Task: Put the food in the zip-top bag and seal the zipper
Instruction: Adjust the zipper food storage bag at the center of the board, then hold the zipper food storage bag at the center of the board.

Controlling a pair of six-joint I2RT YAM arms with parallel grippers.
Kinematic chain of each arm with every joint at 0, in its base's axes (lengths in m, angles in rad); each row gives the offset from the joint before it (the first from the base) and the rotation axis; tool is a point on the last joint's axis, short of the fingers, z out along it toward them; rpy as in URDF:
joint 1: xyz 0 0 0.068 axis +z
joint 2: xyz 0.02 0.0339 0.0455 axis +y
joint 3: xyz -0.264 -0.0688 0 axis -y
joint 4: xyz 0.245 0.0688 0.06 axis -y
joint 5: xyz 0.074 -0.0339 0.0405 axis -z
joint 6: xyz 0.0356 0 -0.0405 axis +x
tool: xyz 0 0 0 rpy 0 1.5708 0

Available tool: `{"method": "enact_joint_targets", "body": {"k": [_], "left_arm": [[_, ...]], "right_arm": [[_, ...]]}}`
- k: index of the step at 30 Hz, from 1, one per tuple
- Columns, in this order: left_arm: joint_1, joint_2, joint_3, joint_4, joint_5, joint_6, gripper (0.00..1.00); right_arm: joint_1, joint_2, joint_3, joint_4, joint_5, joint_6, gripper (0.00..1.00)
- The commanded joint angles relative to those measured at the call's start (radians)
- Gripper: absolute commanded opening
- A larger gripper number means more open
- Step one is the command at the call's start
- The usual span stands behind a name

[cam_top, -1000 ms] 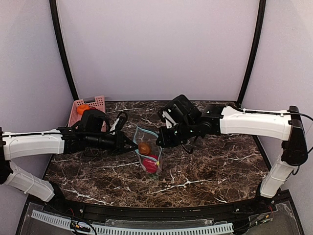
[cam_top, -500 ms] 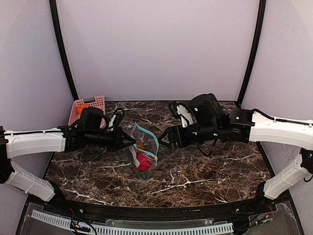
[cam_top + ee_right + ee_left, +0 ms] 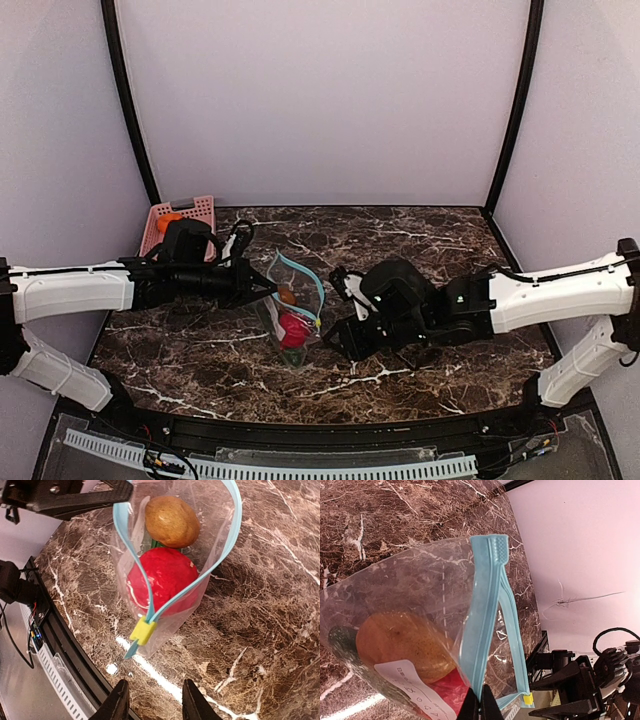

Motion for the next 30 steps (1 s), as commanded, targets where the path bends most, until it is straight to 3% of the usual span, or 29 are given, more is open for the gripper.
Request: {"method": "enact_joint_targets", "body": {"k": [1,12,20,27,29,30], "left_arm": [[0.005,-0.011,-0.011,0.007,-0.011,0.0,0.01],[0.007,-0.01,-0.003,-0.006,-0.017,0.008,0.01],[0.007,-0.015,-0.003,-0.009,-0.016,0.008,0.01],[0.009,-0.029,0.007,-0.039,-0.01,0.034,0.01],[0.01,-0.041,0.033,-0.1,-0.021,0.075,0.11],[0.012,-0.057,0.046,-0.129,-0.032,0.113,0.22]], "right_arm": [[0.024,0.061,0.055,0.059,0.071,0.034,0.32],[0.048,0.123,0.101,0.063,0.083,0.035,0.27],[0.049,0.14,0.116,0.053,0.109,0.055,0.02],[0.049,0.126,0.113,0.042,0.159,0.048,0.0],[0.049,0.113,0.113,0.041,0.163,0.023,0.0],[0.049,0.107,0.115,0.04,0.165,0.005,0.0]]}}
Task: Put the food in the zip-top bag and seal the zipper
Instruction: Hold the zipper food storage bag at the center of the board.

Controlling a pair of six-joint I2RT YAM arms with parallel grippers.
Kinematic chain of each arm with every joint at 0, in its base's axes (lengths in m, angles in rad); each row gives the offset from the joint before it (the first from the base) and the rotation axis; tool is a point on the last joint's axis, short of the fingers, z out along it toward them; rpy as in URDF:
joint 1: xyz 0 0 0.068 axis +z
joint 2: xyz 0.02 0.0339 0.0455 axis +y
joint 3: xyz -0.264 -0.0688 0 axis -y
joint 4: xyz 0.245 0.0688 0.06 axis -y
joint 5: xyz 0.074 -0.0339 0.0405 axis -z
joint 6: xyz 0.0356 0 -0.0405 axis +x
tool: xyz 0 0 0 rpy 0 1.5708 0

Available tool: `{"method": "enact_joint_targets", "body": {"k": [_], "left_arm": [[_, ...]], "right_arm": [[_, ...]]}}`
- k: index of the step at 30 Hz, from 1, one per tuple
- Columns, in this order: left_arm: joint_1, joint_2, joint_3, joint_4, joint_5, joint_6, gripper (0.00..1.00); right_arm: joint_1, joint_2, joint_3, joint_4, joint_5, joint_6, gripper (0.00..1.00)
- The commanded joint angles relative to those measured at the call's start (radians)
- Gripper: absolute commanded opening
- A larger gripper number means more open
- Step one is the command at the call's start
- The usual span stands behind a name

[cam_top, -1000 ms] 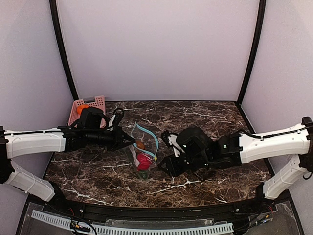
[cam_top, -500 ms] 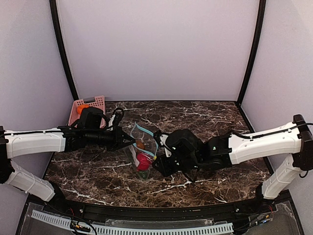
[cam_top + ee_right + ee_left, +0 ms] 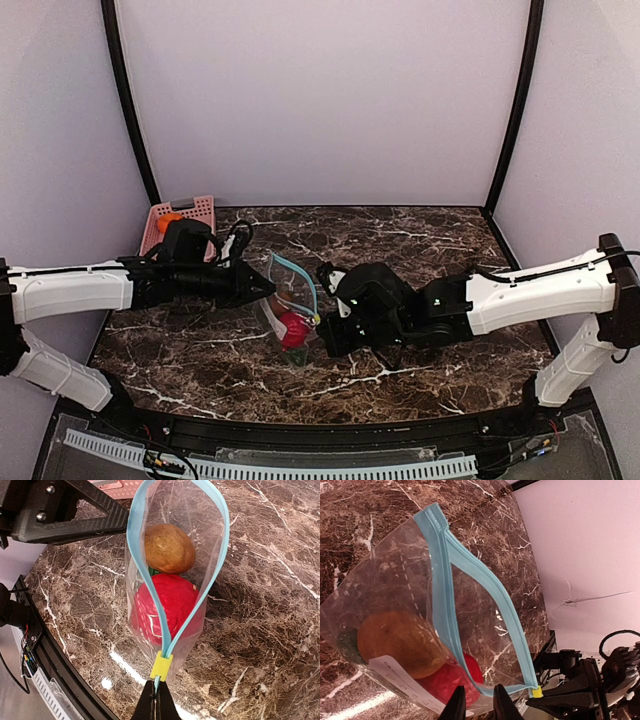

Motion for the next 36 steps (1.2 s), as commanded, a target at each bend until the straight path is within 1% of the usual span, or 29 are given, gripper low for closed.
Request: {"method": "enact_joint_targets", "body": {"k": [1,2,3,4,5,6,7,9,11,13,15,17,18,19,21,23,26,33,36], "left_arm": [[0.011,-0.063,0.069,-0.161,-0.04,0.11,0.29],[0.013,-0.082,0.085,-0.195,-0.057,0.157,0.44],[0.017,-0.092,0.119,-0.261,-0.093,0.203,0.5],[0.019,-0.112,0.153,-0.293,-0.112,0.23,0.6],[0.022,-0.122,0.171,-0.353,-0.15,0.281,0.65],[0.022,-0.141,0.206,-0.379,-0.184,0.307,0.73],[0.022,-0.157,0.222,-0.424,-0.196,0.362,0.79],[0.022,-0.18,0.261,-0.466,-0.208,0.445,0.84],[0.022,-0.202,0.292,-0.484,-0.188,0.527,0.85],[0.022,-0.225,0.307,-0.479,-0.132,0.612,0.85],[0.022,-0.249,0.299,-0.462,-0.049,0.699,0.85],[0.022,-0.272,0.273,-0.432,0.09,0.778,0.85],[0.021,-0.288,0.261,-0.399,0.124,0.82,0.84],[0.021,-0.294,0.234,-0.38,0.177,0.835,0.82],[0.019,-0.311,0.195,-0.318,0.241,0.868,0.79],[0.006,-0.316,0.172,-0.268,0.275,0.903,0.78],[-0.036,-0.297,0.159,-0.216,0.27,0.969,0.77],[-0.158,-0.191,0.209,-0.222,0.246,1.073,0.74],[-0.185,-0.122,0.254,-0.262,0.26,1.12,0.71]], "right_arm": [[0.01,-0.028,0.026,0.006,0.038,-0.066,0.0],[0.009,-0.037,0.027,0.007,0.036,-0.093,0.0],[0.009,-0.046,0.028,0.006,0.034,-0.12,0.0],[0.009,-0.058,0.026,0.007,0.031,-0.146,0.0],[0.008,-0.069,0.026,0.008,0.03,-0.172,0.0],[0.006,-0.08,0.025,0.009,0.03,-0.192,0.0],[0.004,-0.09,0.022,0.014,0.026,-0.212,0.0],[-0.002,-0.107,0.016,0.028,0.009,-0.247,0.0],[-0.007,-0.122,0.004,0.047,-0.006,-0.274,0.0],[-0.01,-0.14,-0.016,0.078,-0.022,-0.305,0.0],[-0.014,-0.155,-0.034,0.103,-0.034,-0.324,0.0],[-0.018,-0.175,-0.057,0.136,-0.058,-0.341,0.0],[-0.02,-0.186,-0.068,0.15,-0.081,-0.35,0.0],[-0.023,-0.195,-0.076,0.169,-0.109,-0.362,0.0],[-0.024,-0.211,-0.089,0.194,-0.157,-0.384,0.0],[-0.026,-0.214,-0.09,0.199,-0.19,-0.4,0.0],[-0.03,-0.214,-0.085,0.194,-0.217,-0.411,0.0],[-0.042,-0.228,-0.077,0.185,-0.304,-0.444,0.0],[-0.048,-0.241,-0.081,0.184,-0.321,-0.445,0.0]]}}
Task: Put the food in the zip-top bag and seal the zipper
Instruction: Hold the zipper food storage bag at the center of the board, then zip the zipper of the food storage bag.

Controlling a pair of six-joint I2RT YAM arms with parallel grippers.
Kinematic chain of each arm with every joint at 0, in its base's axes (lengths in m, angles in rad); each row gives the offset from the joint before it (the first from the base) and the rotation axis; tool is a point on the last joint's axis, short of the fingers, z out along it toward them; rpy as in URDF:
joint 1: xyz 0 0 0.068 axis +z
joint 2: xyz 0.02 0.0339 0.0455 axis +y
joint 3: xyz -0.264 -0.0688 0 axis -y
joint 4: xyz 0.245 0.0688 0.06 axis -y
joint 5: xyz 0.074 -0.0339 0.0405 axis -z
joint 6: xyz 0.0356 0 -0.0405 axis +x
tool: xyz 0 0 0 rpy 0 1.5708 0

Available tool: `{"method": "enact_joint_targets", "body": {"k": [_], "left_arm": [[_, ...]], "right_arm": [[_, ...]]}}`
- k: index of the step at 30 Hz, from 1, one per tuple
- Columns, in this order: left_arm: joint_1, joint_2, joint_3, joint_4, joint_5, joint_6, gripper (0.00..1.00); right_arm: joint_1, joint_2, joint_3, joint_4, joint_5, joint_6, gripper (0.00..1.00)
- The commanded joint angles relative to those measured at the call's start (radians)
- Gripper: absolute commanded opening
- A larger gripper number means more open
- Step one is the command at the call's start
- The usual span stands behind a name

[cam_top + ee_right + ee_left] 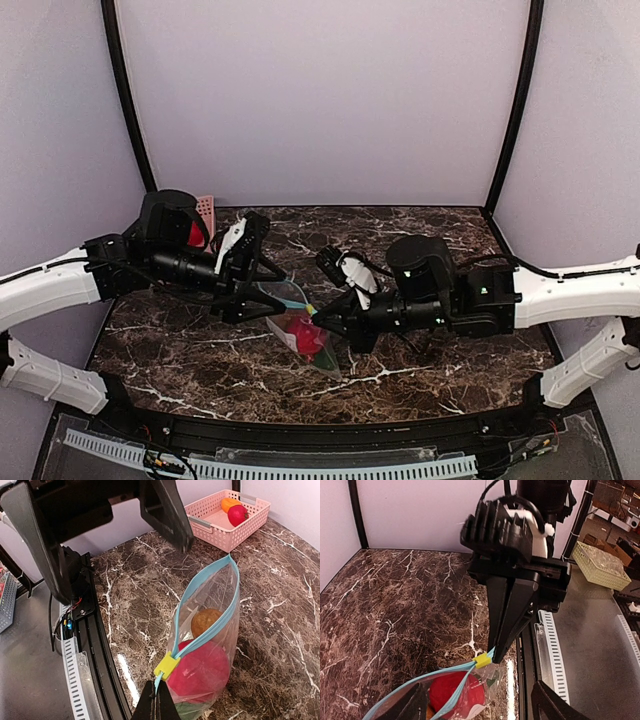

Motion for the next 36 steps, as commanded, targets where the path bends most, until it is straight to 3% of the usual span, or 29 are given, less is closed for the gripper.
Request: {"method": "enact_joint_targets", "body": {"k": [1,20,32,36], "left_arm": [[-0.037,0.073,0.069,-0.043,0.043,0.104,0.7],[-0.055,0.229,0.122,0.011,0.186,0.105,0.53],[-0.055,0.269,0.142,-0.02,0.213,0.118,0.37],[-0.054,0.274,0.15,-0.048,0.208,0.132,0.37]], "right_arm": [[-0.015,-0.04,-0.002,0.042,-0.059,-0.022,0.0],[-0.017,-0.027,-0.016,0.058,-0.093,0.02,0.0],[-0.018,-0.026,-0.015,0.059,-0.098,0.022,0.0],[-0.017,-0.033,-0.02,0.059,-0.095,0.023,0.0]]}}
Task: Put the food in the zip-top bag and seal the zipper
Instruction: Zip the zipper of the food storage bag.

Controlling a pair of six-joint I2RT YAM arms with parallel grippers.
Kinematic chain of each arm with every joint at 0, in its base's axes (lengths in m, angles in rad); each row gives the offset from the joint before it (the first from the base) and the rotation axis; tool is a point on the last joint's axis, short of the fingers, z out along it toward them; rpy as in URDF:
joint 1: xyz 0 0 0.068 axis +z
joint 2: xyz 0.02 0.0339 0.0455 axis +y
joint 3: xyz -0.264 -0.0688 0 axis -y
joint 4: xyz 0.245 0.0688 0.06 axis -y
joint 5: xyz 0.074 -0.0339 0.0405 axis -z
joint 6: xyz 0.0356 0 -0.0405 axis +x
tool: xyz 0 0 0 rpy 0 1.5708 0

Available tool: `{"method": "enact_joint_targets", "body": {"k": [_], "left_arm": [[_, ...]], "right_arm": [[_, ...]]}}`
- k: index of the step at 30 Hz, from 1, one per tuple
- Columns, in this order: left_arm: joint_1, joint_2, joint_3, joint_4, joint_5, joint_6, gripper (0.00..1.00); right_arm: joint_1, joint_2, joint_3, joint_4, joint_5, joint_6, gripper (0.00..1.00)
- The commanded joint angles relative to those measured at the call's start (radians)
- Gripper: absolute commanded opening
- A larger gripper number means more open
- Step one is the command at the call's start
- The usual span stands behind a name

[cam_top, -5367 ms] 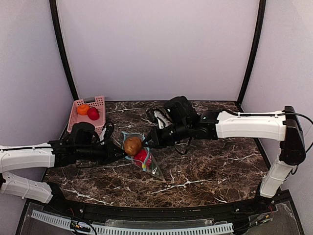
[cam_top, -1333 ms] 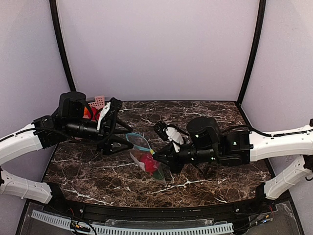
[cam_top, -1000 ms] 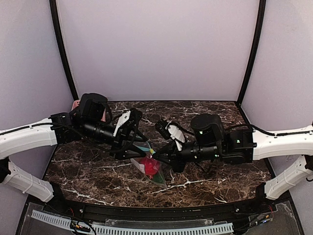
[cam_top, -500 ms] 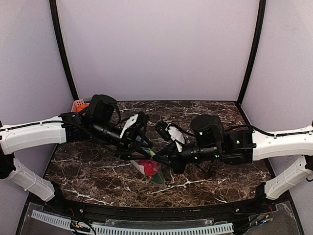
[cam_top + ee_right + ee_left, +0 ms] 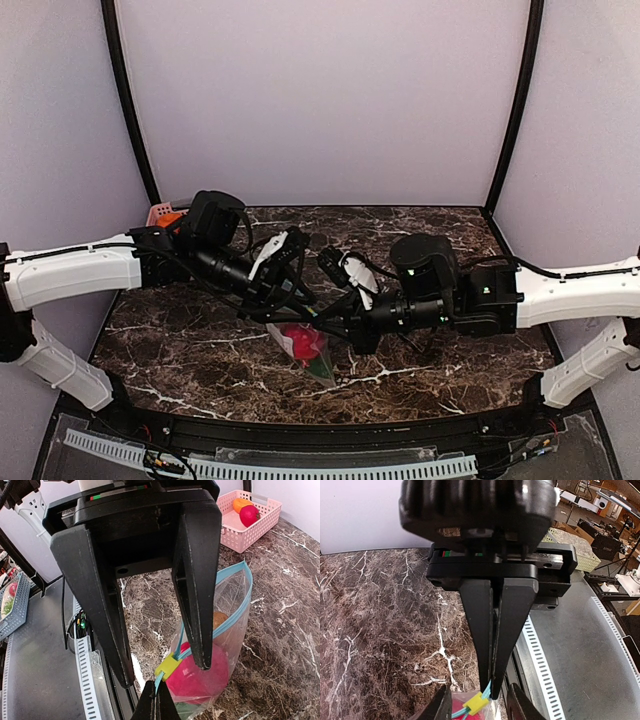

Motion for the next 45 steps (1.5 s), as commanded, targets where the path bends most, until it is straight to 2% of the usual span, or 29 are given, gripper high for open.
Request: {"method": "enact_joint_targets", "body": {"k": [1,11,25,30,45], "left_arm": [[-0.006,0.008,0.029,-0.055,0.016,0.022,0.36],[-0.006,0.007,0.026,-0.073,-0.004,0.029,0.22],[-0.005,0.021,0.031,-0.098,-0.012,0.032,0.11],[-0.005,0.028,0.039,-0.111,-0.016,0.034,0.01],[-0.004,0.017,0.046,-0.168,-0.108,0.087,0.01]], "right_arm": [[-0.005,-0.014,-0.006,0.045,-0.006,0.003,0.0],[-0.006,-0.022,-0.014,0.045,0.019,0.008,0.0],[-0.014,-0.034,-0.025,0.052,0.033,0.018,0.0],[-0.019,-0.037,-0.028,0.053,0.054,0.028,0.0],[-0.049,-0.052,-0.053,0.045,0.102,0.074,0.0]]}}
